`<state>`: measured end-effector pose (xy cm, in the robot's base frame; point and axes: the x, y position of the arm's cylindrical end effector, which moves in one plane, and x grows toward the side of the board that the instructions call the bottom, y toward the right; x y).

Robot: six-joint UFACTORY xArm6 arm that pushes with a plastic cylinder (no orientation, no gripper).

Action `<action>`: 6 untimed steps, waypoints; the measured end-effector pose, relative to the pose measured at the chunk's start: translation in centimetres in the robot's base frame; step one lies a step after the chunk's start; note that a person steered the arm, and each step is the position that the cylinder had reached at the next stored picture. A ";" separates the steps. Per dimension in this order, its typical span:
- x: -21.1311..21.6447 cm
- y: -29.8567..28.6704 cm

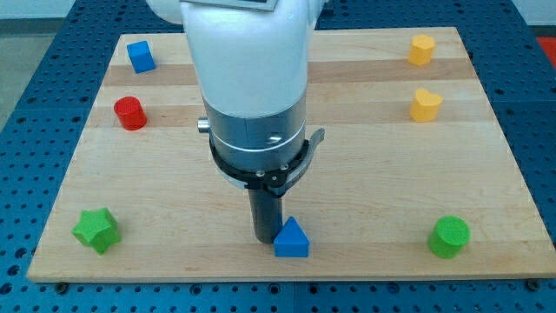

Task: Slide the blue triangle towards the top of the green circle

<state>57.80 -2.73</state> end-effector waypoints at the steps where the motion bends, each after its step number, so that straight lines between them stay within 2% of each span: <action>1: 2.1 -0.3; 3: 3.3 -0.3; 4: 2.7 2.7; 6: -2.9 18.0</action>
